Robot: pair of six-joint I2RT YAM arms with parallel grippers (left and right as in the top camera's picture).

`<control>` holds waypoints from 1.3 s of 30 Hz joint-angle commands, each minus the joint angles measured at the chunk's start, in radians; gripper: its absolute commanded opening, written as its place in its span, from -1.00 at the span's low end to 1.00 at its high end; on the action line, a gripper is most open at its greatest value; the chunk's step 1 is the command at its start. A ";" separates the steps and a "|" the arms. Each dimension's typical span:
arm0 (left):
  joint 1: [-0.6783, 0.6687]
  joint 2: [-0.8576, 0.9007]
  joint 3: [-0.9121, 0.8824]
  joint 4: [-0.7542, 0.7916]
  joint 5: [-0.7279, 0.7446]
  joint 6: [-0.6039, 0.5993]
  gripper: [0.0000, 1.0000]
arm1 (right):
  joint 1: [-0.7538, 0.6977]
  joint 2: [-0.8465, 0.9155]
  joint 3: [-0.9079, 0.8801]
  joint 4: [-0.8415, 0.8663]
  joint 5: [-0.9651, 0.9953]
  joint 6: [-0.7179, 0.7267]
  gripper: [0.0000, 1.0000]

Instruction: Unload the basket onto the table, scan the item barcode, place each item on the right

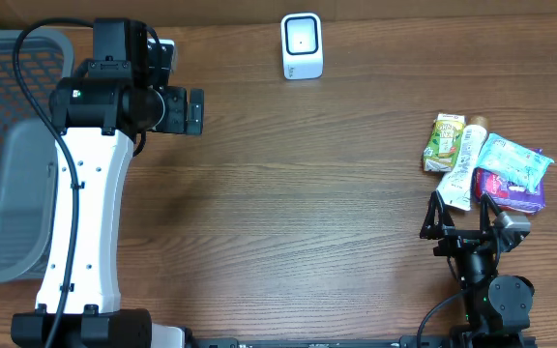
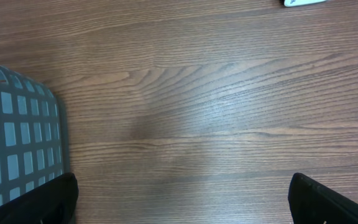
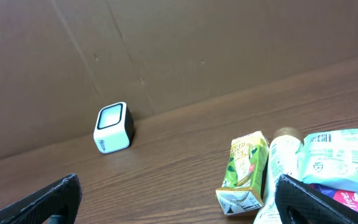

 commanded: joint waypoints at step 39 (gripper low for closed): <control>0.096 -1.188 -1.456 1.342 0.221 0.335 0.99 | 0.008 -0.011 -0.011 0.003 -0.005 0.000 1.00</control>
